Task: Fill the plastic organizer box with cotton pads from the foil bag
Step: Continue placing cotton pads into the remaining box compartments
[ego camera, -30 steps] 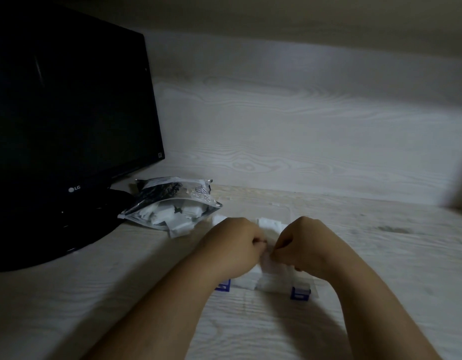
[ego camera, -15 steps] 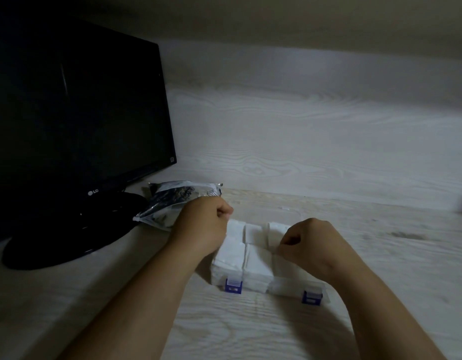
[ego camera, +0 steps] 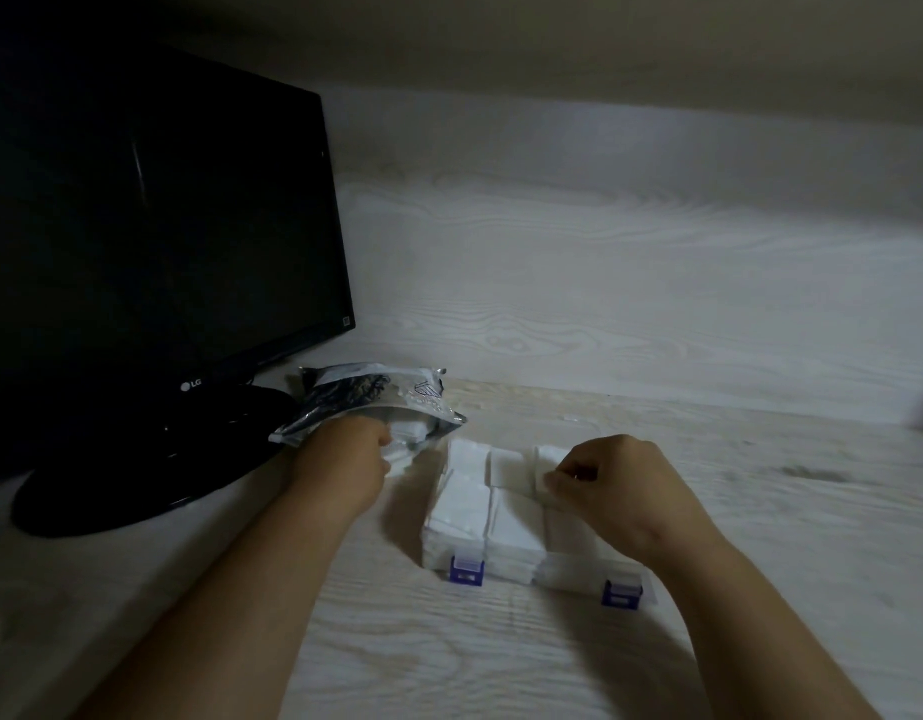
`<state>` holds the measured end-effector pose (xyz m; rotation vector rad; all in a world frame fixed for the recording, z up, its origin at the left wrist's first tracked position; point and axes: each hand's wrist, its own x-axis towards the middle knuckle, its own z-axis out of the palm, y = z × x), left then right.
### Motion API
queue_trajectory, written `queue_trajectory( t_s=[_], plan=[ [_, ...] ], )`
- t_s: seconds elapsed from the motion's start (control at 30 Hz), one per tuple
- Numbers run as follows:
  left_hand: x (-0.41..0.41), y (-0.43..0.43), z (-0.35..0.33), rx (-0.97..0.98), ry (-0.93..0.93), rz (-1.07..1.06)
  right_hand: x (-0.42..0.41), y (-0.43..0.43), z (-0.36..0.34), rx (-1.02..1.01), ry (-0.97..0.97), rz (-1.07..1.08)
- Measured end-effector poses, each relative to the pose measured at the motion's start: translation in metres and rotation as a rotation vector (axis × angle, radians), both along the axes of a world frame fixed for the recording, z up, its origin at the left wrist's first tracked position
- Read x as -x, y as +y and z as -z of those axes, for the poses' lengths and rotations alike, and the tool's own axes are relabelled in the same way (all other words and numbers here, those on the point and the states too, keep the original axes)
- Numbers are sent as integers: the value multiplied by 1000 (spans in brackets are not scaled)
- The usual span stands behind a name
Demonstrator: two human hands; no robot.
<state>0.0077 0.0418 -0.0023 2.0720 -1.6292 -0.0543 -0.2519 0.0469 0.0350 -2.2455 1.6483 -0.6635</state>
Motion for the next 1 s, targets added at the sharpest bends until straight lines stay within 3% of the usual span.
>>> queue_trajectory(
  t_s=[0.23, 0.43, 0.77, 1.0],
  plan=[
    [-9, -5, 7, 13, 156, 28, 0, -1, 3, -11, -16, -19],
    [-11, -6, 11, 33, 42, 35, 0, -3, 3, -14, -40, -30],
    [-13, -7, 10, 41, 71, 14, -1, -2, 4, -31, -72, -22],
    [-10, -8, 4, 175, 45, -33, 0, 0, 1, -16, -132, 1]
  ],
)
